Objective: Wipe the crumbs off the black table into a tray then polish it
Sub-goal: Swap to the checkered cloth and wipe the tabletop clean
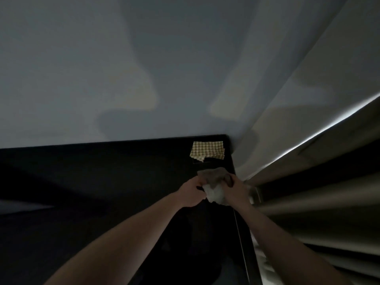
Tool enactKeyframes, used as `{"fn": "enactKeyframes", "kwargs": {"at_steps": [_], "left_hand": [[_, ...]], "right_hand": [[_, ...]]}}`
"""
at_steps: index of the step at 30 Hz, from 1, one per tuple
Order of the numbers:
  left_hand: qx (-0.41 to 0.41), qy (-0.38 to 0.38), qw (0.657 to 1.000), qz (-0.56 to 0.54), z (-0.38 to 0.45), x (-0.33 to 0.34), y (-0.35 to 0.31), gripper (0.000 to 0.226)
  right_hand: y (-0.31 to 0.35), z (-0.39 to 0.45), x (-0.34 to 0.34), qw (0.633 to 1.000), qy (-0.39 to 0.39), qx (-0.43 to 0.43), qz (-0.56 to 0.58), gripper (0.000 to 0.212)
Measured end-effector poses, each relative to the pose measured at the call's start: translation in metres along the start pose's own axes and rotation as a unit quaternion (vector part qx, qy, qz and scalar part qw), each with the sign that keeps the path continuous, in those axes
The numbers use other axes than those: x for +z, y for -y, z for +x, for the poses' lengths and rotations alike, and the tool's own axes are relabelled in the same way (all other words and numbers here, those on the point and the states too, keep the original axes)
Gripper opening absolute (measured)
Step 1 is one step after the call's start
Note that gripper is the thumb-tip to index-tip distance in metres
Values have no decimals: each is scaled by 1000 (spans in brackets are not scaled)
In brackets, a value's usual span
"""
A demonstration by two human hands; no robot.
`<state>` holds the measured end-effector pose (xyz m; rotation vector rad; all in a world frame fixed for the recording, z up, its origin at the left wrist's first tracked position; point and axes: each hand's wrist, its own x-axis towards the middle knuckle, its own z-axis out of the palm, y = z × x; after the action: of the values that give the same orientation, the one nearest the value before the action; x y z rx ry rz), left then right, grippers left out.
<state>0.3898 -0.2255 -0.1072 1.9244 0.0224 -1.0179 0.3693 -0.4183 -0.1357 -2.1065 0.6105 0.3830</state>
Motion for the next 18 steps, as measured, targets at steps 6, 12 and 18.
{"fn": "enactKeyframes", "kwargs": {"at_steps": [6,12,18], "left_hand": [[-56,-11,996,62,14,-19,10,58],[-85,-112,989,51,-27,-64,62,45],[-116,-218,968,48,-84,-87,120,41]], "right_hand": [[-7,69,-2,992,31,19,-120,73],[34,143,40,976,45,-88,-196,102],[52,154,122,940,62,-134,-309,93]]}}
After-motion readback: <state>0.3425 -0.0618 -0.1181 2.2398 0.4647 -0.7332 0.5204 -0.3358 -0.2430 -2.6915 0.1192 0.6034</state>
